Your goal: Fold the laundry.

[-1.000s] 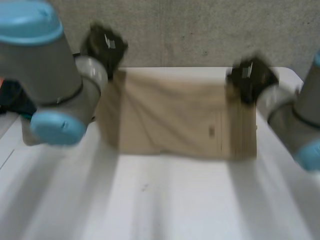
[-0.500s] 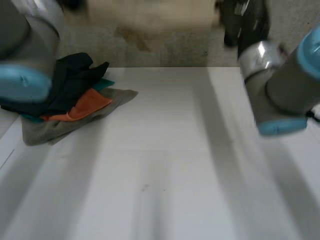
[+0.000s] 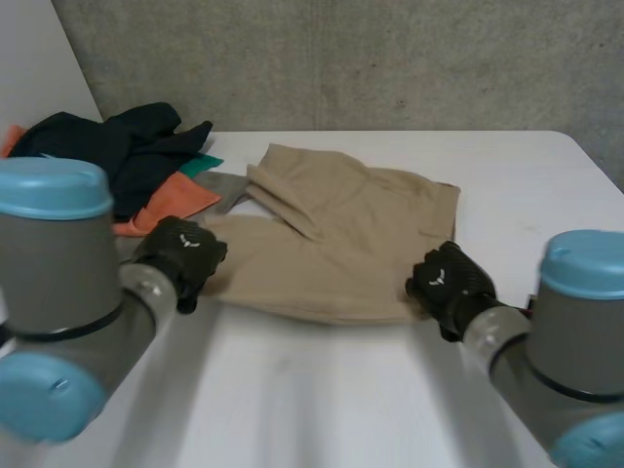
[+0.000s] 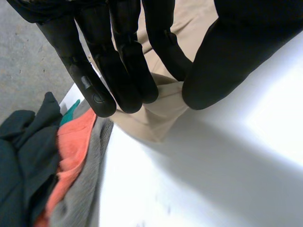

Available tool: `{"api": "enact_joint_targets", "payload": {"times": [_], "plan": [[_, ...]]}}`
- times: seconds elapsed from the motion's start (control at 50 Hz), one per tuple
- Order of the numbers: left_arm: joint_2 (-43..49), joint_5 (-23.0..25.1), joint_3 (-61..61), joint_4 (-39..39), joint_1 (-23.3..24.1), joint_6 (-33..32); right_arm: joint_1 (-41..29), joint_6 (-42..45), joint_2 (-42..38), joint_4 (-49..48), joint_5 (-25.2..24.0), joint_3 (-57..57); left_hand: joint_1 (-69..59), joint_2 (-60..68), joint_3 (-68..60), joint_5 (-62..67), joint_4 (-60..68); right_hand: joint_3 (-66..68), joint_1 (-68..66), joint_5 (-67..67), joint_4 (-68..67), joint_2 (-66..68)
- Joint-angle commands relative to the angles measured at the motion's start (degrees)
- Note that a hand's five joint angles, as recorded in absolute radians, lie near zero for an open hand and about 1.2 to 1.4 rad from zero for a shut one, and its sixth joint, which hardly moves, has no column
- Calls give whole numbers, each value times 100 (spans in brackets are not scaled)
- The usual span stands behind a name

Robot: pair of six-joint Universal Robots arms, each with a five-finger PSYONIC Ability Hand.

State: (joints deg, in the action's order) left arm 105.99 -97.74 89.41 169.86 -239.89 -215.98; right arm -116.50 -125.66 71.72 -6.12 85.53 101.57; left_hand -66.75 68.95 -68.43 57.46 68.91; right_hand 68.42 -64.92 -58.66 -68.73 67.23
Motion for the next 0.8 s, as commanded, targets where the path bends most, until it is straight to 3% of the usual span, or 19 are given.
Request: {"api": "enact_joint_targets", "payload": {"times": [0.02,0.04,0.1,0.18,0.24,0.32,0.44,0.54,0.64,0.66,0.68,0.7,0.72,0.74,0.8], "plan": [[-1474,17,717,-2104,635,-717,372,1095,1563,2797,-185,627,-1325,1105,-1157,1254,1109,1158,-1508,-1134,-1127,1277],[-1623,192,822,-2550,793,-813,565,1313,1721,3375,-386,723,-1325,1105,-1157,1254,1109,1158,-1508,-1134,-1127,1277],[-1783,570,832,-2932,1005,-884,908,1718,1802,3802,-1035,803,-1325,1105,-1157,1254,1109,1158,-1508,-1134,-1127,1277],[-1609,756,553,-2592,1014,-963,1260,2001,1610,3707,-1555,698,-1325,1105,-1157,1254,1109,1158,-1508,-1134,-1127,1277],[-1134,721,175,-2152,830,-990,1375,1817,1311,3522,-1530,409,-1325,1105,-1157,1254,1109,1158,-1508,-1134,-1127,1277],[-107,537,-862,-1527,601,-1078,1270,800,652,2925,-1250,-426,-1325,1105,-1157,1254,1109,1158,-1508,-1134,-1127,1277],[1528,62,-3181,-991,531,-1043,1059,-977,-236,1712,-178,-1534,-1325,1105,-1157,1254,1109,1158,-1508,-1134,-1127,1277],[2845,0,-5139,-674,522,-981,901,-1216,-763,633,385,-1938,-1325,1105,-1157,1254,1109,1158,-1508,-1134,-1127,1277],[3972,36,-6514,-533,548,-867,830,-1066,-1309,-520,623,-2176,-1325,1105,-1157,1254,1109,1158,-1508,-1134,-1127,1277],[4096,18,-6646,-533,566,-841,822,-1031,-1405,-696,649,-2211,-1325,1105,-1157,1254,1109,822,-1173,-799,-792,942],[4210,1,-6760,-542,583,-806,813,-1005,-1502,-863,684,-2247,-1325,1105,-1157,1254,1109,-730,380,753,760,-610],[4359,-8,-6909,-542,618,-692,787,-979,-1694,-1134,772,-2316,39,-258,207,-110,-255,-5025,4675,5049,5056,-4906],[4404,-17,-6946,-533,627,-621,769,-970,-1774,-1267,851,-2361,2517,-2737,2685,-2588,-2733,-5842,5492,5866,5873,-5723],[4431,-52,-6946,-516,636,-542,751,-961,-1862,-1391,930,-2387,5290,-5509,5457,-5361,-5506,-5842,5492,5866,5873,-5723],[4396,-79,-6885,-446,671,-165,707,-987,-2021,-1690,1177,-2414,5675,-5895,5843,-5746,-5891,-5842,5492,5866,5873,-5723]]}}
